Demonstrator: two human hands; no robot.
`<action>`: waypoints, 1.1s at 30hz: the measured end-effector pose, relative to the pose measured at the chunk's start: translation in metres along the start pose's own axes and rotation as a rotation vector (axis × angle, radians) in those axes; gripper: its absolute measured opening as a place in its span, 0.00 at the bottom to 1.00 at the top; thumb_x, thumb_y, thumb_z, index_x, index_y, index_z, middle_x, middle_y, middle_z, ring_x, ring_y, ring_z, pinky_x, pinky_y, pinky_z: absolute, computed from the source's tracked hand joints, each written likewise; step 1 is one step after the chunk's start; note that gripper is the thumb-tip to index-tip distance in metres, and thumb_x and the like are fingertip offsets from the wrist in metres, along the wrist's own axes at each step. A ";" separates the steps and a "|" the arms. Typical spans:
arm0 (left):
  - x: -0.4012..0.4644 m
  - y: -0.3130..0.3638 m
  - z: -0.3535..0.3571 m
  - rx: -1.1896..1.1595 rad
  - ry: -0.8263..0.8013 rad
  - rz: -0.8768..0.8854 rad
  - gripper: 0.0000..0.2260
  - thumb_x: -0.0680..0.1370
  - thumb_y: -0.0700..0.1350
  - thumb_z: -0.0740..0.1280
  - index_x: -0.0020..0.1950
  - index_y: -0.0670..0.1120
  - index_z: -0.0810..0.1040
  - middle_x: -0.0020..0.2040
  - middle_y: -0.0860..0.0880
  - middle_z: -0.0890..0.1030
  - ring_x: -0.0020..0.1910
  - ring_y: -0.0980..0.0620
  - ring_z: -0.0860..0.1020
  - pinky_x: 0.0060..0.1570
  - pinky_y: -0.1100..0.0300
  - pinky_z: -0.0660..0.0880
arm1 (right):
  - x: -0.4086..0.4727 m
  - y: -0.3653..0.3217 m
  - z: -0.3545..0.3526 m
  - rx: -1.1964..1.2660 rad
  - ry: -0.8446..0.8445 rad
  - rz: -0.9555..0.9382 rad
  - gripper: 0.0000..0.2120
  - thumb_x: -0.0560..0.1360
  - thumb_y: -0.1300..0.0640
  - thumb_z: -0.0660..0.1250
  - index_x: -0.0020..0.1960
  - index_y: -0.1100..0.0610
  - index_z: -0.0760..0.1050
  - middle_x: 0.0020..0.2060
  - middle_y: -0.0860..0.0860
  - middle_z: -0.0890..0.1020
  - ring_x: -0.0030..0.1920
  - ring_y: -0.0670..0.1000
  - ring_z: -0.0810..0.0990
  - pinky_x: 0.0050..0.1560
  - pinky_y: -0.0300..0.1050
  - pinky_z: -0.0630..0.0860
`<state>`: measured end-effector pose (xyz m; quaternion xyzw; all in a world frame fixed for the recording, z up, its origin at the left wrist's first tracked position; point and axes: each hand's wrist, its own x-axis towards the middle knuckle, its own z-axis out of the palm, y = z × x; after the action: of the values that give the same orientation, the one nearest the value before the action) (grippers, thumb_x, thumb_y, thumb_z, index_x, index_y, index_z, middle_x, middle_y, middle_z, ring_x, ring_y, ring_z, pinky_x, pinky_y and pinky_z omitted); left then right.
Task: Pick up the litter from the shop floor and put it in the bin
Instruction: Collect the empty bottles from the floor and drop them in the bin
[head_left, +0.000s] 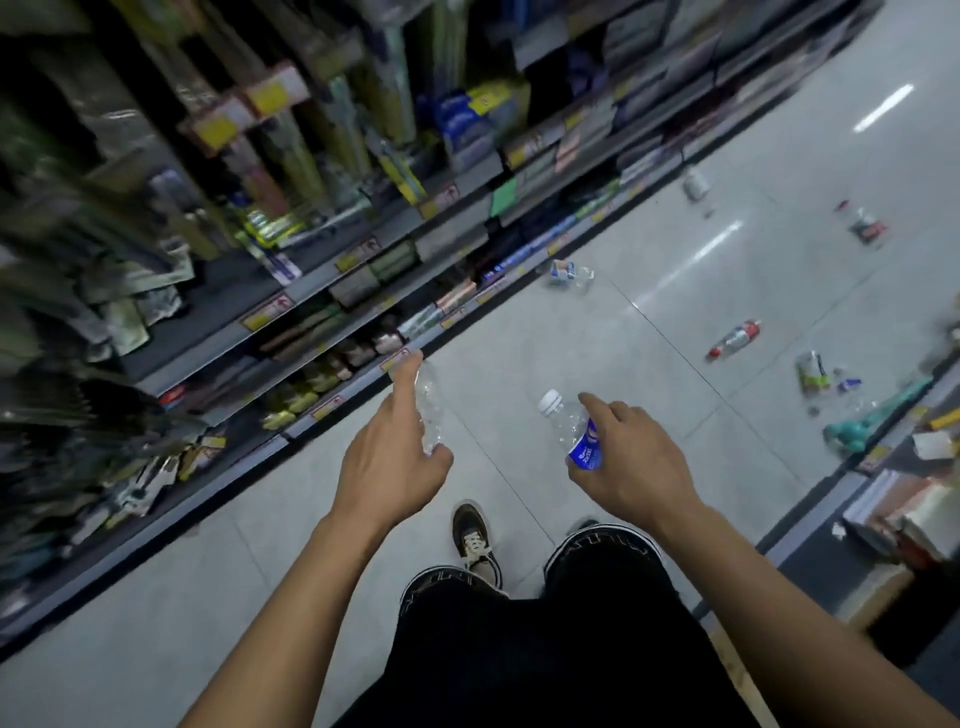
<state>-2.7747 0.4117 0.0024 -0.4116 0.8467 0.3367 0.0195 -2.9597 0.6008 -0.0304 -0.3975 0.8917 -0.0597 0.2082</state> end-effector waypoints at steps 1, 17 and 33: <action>-0.004 -0.004 -0.006 -0.013 0.033 -0.039 0.45 0.71 0.43 0.71 0.78 0.63 0.48 0.45 0.50 0.78 0.40 0.45 0.78 0.35 0.51 0.74 | 0.004 -0.007 -0.001 0.000 -0.016 -0.027 0.36 0.71 0.43 0.70 0.75 0.50 0.63 0.55 0.50 0.78 0.56 0.54 0.74 0.49 0.46 0.71; -0.107 -0.051 -0.029 -0.178 0.521 -0.708 0.44 0.73 0.48 0.70 0.80 0.60 0.45 0.53 0.54 0.74 0.44 0.49 0.74 0.41 0.56 0.72 | 0.092 -0.143 -0.010 -0.180 -0.195 -0.812 0.35 0.72 0.45 0.69 0.76 0.50 0.63 0.56 0.49 0.79 0.56 0.53 0.73 0.51 0.44 0.71; -0.364 -0.161 -0.008 -0.392 1.099 -1.304 0.38 0.71 0.48 0.71 0.77 0.60 0.57 0.49 0.50 0.79 0.42 0.47 0.75 0.40 0.57 0.70 | -0.056 -0.362 0.095 -0.380 -0.403 -1.403 0.31 0.69 0.46 0.72 0.69 0.51 0.69 0.53 0.51 0.80 0.53 0.56 0.75 0.49 0.49 0.75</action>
<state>-2.4182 0.5858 0.0317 -0.9137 0.2589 0.1522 -0.2738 -2.6388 0.4021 -0.0001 -0.9045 0.3688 0.0505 0.2082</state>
